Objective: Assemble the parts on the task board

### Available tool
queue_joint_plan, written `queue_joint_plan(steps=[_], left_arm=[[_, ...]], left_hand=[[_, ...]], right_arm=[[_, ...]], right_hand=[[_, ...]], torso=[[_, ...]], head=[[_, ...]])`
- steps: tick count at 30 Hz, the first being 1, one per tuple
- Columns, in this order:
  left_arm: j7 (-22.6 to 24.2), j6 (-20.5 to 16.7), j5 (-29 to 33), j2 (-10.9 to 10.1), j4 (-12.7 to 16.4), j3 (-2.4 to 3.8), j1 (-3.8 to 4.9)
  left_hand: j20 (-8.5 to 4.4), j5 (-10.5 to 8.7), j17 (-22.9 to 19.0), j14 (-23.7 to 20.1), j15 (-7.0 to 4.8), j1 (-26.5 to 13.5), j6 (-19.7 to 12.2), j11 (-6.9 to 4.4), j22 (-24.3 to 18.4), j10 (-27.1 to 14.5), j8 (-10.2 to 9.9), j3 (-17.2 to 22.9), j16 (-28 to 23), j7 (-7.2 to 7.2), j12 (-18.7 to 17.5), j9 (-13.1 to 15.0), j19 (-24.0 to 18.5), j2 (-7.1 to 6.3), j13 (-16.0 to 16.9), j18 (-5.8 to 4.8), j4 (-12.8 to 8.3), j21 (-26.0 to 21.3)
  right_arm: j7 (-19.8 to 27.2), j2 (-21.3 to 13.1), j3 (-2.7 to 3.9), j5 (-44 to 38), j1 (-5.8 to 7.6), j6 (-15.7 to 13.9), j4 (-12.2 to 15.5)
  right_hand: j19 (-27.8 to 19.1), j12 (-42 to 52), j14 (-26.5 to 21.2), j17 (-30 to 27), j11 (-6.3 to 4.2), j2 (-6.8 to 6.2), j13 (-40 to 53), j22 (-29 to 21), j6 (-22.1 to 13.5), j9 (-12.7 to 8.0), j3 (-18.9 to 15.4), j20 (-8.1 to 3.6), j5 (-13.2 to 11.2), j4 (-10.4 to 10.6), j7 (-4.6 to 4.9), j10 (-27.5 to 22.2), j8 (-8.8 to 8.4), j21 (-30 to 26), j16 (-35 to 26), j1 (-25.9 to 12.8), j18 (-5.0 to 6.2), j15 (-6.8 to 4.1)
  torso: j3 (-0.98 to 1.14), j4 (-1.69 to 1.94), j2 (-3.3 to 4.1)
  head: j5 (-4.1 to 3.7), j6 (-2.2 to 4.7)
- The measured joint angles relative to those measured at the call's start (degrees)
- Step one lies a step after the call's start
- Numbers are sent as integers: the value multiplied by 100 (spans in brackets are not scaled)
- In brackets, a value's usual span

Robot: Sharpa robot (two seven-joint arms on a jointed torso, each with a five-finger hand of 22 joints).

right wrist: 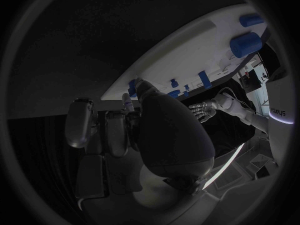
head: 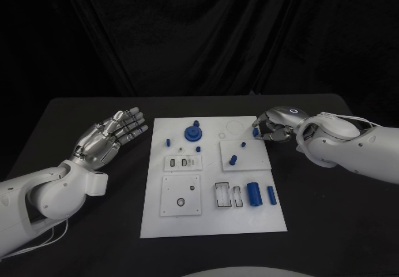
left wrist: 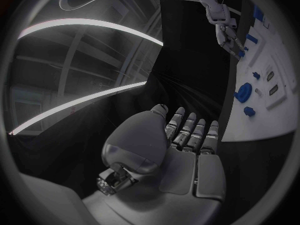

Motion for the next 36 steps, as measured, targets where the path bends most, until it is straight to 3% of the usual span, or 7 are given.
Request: queue_joint_plan(steps=[7, 14, 18, 22, 25, 28, 36], left_arm=[[0, 16, 1, 3, -9, 0, -3], [0, 28, 1, 4, -20, 0, -4], [0, 32, 1, 4, -25, 0, -5], [0, 35, 2, 4, -35, 0, -5], [0, 38, 2, 5, -43, 0, -7], [0, 43, 2, 10, -52, 0, -8], [0, 54, 3, 15, -63, 0, -11]], left_hand=[[0, 0, -1, 0, 0, 0, 0, 0, 0, 0, 0, 0, 0, 0, 0, 0, 0, 0, -1, 0, 0, 0], [0, 0, -1, 0, 0, 0, 0, 0, 0, 0, 0, 0, 0, 0, 0, 0, 0, 0, -1, 1, 0, 0], [0, 0, -2, 0, 0, 0, 0, 0, -1, 0, 0, 0, 0, 0, 0, 0, 0, 0, -1, 1, 0, 0], [0, 0, -2, 0, 0, 0, 0, 0, -1, 0, 0, 31, 0, 0, 0, 0, 0, 0, -1, 0, 0, 0], [0, 0, -2, 0, 0, 0, 0, 0, -1, 0, 0, 31, 0, 0, 0, 0, 0, 0, -1, 1, 0, 0], [0, 0, -2, 0, 0, 0, 0, 0, -1, 0, 0, 31, 0, 0, 0, 0, 0, 0, -2, 0, 1, 0], [0, 0, -3, 0, 0, 0, 0, 0, -1, 0, 0, 41, 0, 0, 0, 0, 0, 0, -2, 1, -9, 0]], right_arm=[[1, 68, 2, 2, -27, -28, -50], [1, 117, 2, 3, -46, -72, -94], [1, 121, 3, 3, -50, -96, -100], [-1, 122, 19, 4, -50, -155, -104], [0, 120, 16, 5, -50, -216, -98], [7, 100, 12, 6, -51, -298, -44], [15, 19, 44, 7, -1, -543, 422]], right_hand=[[-41, 0, 0, 0, 0, 22, 0, 0, 21, 5, 0, 0, 0, 0, 21, 0, 8, -50, -45, 22, 0, 0], [-40, -22, 0, 0, 21, 22, -1, 0, 315, 89, 0, 0, -26, 0, 43, -20, 175, -93, -85, 22, 0, 0], [-40, -22, 0, 0, 21, 47, -1, 0, 659, 244, 0, 0, -26, 0, 24, -20, 426, -127, -107, -3, 0, 0], [-40, -22, 0, 0, 1, 79, -1, 0, 966, 580, -82, 0, 50, -81, -60, -39, 919, -163, -107, 12, 0, 0], [-40, -22, 0, 0, -11, 87, 3, 0, 975, 619, -135, 0, 132, -135, -74, -27, 1221, -177, -107, 4, 0, 0], [-8, -22, -1, 0, -42, 111, 4, 0, 774, 619, -135, -32, 156, -182, -167, -18, 1616, -177, -107, -3, 0, -41], [-8, -22, -1, 0, -42, 169, 3, 0, 715, 619, -136, -32, 181, -183, -202, -18, 1648, -201, -129, 43, 0, -41]], torso=[[3, 0, 0], [7, -3, 1], [7, -8, 1], [6, -9, 1], [3, -7, 1], [3, -3, 1], [1, 3, 1]], head=[[-1, -17], [5, -18], [22, -24], [29, -32], [29, -32], [25, -32], [47, -30]])
